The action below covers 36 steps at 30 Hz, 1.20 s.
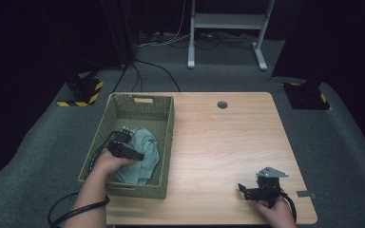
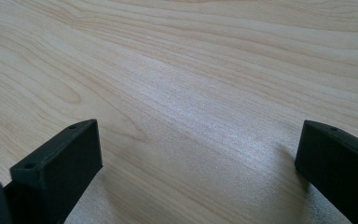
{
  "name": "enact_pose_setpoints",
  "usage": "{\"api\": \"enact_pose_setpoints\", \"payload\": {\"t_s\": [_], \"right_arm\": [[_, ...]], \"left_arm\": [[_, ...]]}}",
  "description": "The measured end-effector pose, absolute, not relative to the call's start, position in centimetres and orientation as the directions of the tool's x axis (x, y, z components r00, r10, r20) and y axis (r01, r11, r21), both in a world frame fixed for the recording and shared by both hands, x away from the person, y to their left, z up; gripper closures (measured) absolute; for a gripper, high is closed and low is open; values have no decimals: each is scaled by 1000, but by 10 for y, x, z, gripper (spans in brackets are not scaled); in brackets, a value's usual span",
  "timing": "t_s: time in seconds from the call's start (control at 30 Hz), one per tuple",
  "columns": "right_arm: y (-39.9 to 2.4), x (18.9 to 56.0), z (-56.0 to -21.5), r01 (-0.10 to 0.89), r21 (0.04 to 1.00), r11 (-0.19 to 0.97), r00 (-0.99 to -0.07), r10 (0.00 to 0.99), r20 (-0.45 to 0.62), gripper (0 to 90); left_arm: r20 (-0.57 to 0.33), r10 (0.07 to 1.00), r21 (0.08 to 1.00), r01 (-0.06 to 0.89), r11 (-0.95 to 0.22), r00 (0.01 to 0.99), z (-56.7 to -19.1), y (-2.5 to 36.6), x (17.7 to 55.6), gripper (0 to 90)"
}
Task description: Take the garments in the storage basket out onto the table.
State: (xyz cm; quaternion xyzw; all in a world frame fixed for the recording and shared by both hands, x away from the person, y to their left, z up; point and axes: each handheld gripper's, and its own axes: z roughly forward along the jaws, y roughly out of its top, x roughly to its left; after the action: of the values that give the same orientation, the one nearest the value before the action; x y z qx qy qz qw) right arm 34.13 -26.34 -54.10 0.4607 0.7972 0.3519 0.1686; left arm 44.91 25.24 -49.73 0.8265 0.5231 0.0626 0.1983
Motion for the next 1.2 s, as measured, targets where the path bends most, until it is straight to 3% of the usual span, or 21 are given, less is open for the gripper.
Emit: {"api": "enact_pose_setpoints", "payload": {"t_s": [0.17,0.4,0.6,0.93,1.2], "right_arm": [[-263,341,-541,616,715,329,-519,853,54,1],[-263,341,-541,615,715,332,-519,853,50,1],[-263,341,-541,615,715,333,-519,853,49,1],[-264,341,-541,616,717,326,-518,853,57,1],[-265,342,-541,617,720,319,-519,852,66,1]], "left_arm": [[-46,876,385,818,-428,480,-498,246,448,135],[-78,856,400,802,-443,512,-497,246,446,359],[-112,850,394,809,-437,514,-496,246,446,477],[-125,863,351,835,-423,490,-490,246,449,583],[-121,873,386,833,-396,472,-481,248,450,620]]}}
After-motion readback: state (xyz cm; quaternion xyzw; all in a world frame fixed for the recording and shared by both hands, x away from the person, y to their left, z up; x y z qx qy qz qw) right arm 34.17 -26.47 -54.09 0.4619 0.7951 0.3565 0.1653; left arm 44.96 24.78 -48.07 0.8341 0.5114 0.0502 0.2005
